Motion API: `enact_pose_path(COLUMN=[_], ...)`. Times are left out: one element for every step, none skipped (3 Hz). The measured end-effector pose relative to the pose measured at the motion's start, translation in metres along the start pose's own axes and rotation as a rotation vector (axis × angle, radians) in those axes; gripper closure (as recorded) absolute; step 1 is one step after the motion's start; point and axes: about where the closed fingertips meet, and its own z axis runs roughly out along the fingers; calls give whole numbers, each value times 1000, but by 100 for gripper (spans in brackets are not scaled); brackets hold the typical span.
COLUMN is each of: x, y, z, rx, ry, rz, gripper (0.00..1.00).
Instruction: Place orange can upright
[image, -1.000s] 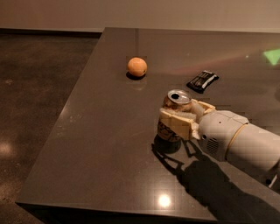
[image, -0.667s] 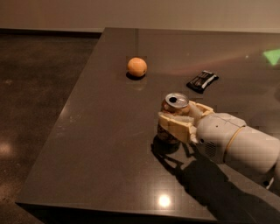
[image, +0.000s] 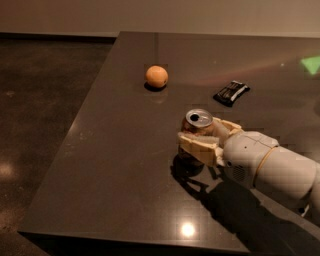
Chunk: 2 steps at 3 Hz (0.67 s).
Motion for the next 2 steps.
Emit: enact_pose_path(x=[-1, -1], y=[-1, -1], z=[1, 1], rx=[2, 2], ry=[-3, -3], rz=[1, 1], gripper=[0, 0])
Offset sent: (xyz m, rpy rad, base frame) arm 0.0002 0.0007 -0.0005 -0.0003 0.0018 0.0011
